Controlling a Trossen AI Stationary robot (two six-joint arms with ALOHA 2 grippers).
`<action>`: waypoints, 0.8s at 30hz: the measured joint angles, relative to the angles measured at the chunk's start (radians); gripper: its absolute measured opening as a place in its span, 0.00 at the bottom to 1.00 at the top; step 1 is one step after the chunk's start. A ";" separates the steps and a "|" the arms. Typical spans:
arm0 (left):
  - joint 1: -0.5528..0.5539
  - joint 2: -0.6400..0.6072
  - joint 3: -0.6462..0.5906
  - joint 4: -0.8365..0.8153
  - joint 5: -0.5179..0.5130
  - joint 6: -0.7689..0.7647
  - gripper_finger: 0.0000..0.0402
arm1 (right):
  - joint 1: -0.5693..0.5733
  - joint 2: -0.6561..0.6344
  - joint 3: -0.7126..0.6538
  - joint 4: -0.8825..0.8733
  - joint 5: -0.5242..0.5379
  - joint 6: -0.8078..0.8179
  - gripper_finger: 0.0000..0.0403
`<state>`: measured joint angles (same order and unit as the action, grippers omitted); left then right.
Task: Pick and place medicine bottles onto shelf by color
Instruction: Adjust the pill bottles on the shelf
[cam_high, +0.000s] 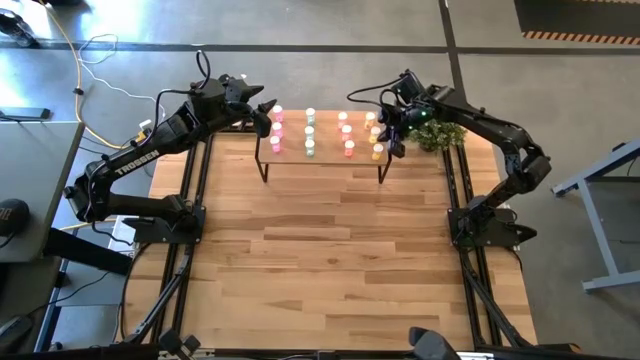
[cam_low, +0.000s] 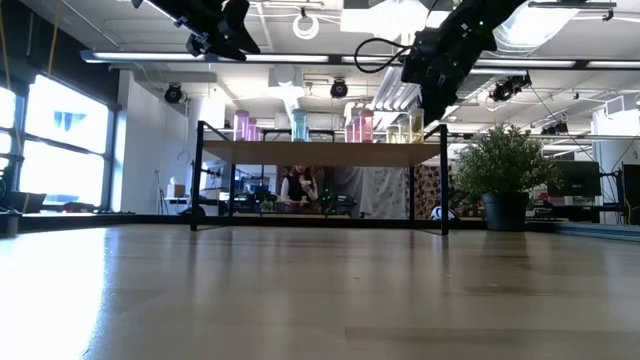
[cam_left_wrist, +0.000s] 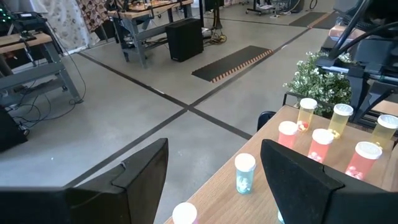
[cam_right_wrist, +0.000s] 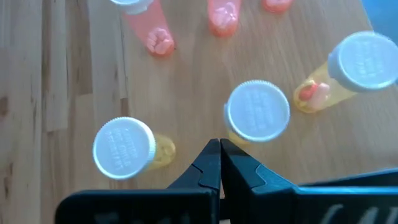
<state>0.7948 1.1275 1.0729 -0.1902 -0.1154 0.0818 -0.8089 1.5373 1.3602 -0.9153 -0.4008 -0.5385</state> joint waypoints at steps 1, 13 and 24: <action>0.000 0.000 0.000 0.000 0.000 0.000 0.61 | 0.000 -0.002 0.000 -0.005 0.004 0.005 0.00; 0.000 0.000 0.000 0.000 0.000 0.000 0.61 | -0.001 -0.075 0.002 -0.004 0.013 0.041 0.00; 0.000 0.000 0.000 0.000 0.000 0.000 0.61 | 0.025 -0.139 0.002 -0.034 -0.130 0.083 0.00</action>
<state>0.7950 1.1275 1.0729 -0.1902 -0.1150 0.0818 -0.7836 1.3987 1.3621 -0.9494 -0.5310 -0.4552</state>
